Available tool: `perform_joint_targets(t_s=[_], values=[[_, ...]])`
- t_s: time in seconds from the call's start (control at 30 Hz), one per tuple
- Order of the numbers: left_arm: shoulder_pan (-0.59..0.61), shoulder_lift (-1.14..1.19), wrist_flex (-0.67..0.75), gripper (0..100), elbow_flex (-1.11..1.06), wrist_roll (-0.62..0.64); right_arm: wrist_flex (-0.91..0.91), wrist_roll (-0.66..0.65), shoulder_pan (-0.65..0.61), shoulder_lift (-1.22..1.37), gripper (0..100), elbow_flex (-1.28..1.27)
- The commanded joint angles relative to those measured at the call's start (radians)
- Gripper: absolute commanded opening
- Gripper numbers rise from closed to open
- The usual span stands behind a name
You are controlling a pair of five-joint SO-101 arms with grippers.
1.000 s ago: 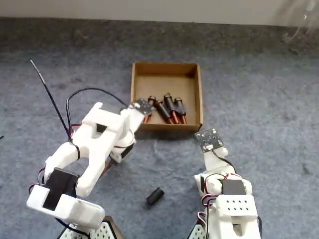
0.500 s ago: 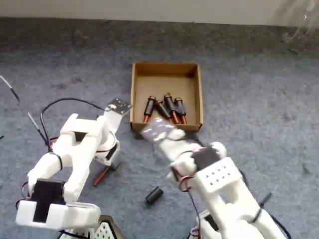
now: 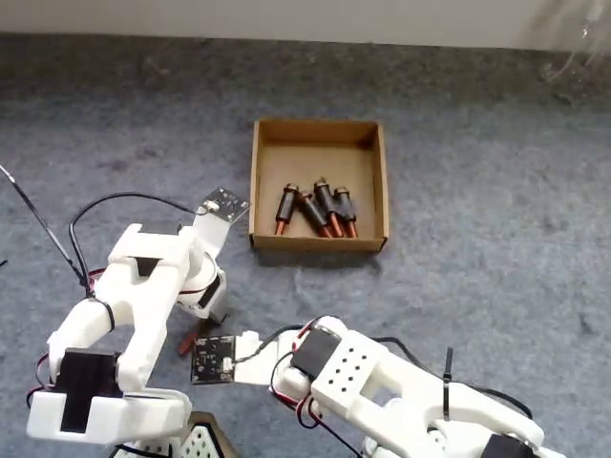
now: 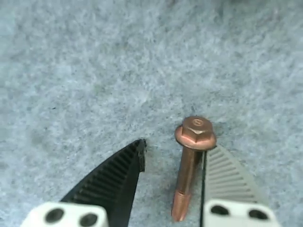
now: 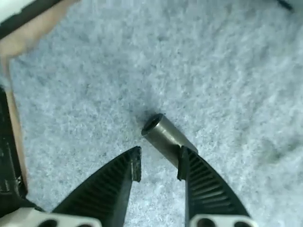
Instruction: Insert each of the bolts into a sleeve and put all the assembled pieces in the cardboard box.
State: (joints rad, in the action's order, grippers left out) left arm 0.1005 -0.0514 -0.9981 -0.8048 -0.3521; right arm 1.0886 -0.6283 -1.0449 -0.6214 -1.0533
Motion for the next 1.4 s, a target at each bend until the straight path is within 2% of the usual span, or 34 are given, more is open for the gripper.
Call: perform_joint_targets(t_s=[0.0, 0.17, 0.3, 0.4, 0.67, 0.77, 0.9, 1.07, 1.13, 1.27, 1.37], values=[[0.041, -0.004, 0.058, 16, -0.002, -0.008, -0.101, -0.014, 0.047, 0.002, 11.9, -0.025], [0.041, -0.001, 0.058, 16, -0.004, -0.005, -0.214, -0.011, 0.056, 0.002, 0.4, -0.108], [0.041, -0.001, 0.058, 16, -0.004, -0.005, -0.228, 0.005, 0.120, 0.002, 0.5, -0.128], [0.041, 0.001, 0.058, 16, -0.004, -0.005, -0.223, 0.092, 0.262, 0.001, 0.5, -0.127], [0.039, 0.001, 0.058, 16, -0.004, -0.005, -0.222, 0.100, 0.783, -0.010, 0.5, -0.125], [0.039, 0.001, 0.058, 16, -0.004, -0.005, -0.213, 0.100, 0.840, -0.010, 0.5, -0.105], [0.019, 0.001, 0.058, 16, -0.005, -0.005, -0.108, 0.100, 0.743, -0.012, 0.7, -0.025], [0.022, 0.001, 0.060, 16, -0.005, -0.006, 0.091, 0.095, 0.515, -0.012, 1.5, 0.143], [0.024, 0.001, 0.060, 16, -0.005, -0.008, 0.133, 0.094, 0.410, -0.010, 6.0, 0.193], [0.024, 0.001, 0.060, 16, -0.005, -0.009, 0.076, 0.094, 0.193, 0.004, 18.2, 0.217], [0.025, 0.001, 0.060, 16, -0.005, -0.011, 0.054, 0.091, 0.114, 0.002, 20.2, 0.176]])
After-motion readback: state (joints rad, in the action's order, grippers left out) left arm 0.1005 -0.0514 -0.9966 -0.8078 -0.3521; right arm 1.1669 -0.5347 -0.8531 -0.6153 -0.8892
